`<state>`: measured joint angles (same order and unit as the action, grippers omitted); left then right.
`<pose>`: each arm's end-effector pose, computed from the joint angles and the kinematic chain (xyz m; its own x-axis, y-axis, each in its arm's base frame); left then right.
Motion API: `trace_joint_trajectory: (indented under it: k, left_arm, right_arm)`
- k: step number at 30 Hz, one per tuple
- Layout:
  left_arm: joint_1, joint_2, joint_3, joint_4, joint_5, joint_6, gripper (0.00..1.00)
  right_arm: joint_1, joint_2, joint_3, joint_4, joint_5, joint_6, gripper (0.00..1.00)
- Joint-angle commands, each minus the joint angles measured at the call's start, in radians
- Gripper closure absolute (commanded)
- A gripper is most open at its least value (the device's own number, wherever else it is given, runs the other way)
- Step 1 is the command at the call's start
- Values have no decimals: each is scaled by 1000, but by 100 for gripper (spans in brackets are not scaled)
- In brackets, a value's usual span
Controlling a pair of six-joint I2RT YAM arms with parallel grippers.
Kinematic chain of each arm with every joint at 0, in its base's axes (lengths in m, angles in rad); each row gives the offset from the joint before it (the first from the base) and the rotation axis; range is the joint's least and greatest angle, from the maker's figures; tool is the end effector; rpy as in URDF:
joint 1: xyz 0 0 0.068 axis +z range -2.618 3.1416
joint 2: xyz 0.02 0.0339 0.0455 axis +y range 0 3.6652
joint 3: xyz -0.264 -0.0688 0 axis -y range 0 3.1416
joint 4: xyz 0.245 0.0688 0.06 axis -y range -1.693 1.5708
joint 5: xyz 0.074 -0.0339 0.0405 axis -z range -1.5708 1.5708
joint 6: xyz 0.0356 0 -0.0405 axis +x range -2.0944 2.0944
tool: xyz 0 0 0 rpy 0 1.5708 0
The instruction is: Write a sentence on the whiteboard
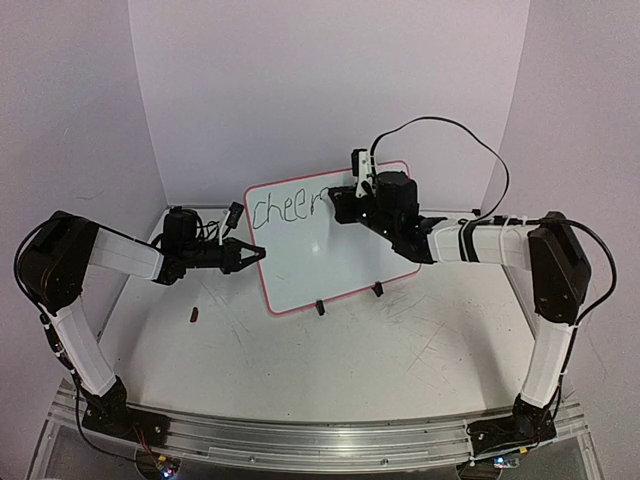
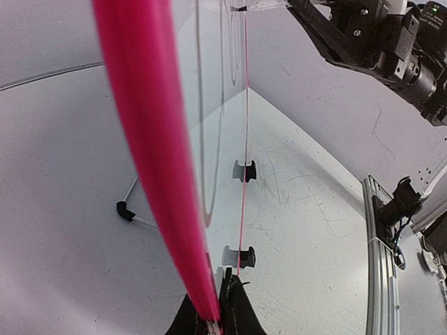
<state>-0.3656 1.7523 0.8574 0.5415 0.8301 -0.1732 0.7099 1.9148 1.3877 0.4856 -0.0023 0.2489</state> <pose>0.3265 -0.1531 0.1856 -0.4714 0.0559 -0.8801 0.8189 0.3983 -0.4133 0.3492 0.3002 0.2861 -0.1915 0.1603 -0.9683 -0.6256 0.7403 0.2462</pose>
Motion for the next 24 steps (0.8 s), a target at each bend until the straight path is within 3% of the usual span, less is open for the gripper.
trace_joint_trajectory:
  k: [1, 11, 24]
  left_arm:
    - [3, -29, 34, 1, -71, 92, 100]
    - [4, -31, 32, -2, -71, 92, 100]
    - [2, -31, 37, -2, -71, 92, 100]
  right_arm:
    - [-1, -19, -32, -8, 41, 10, 100]
    - [-1, -74, -95, 6, 149, -4, 100]
    - [21, -58, -124, 4, 85, 31, 100]
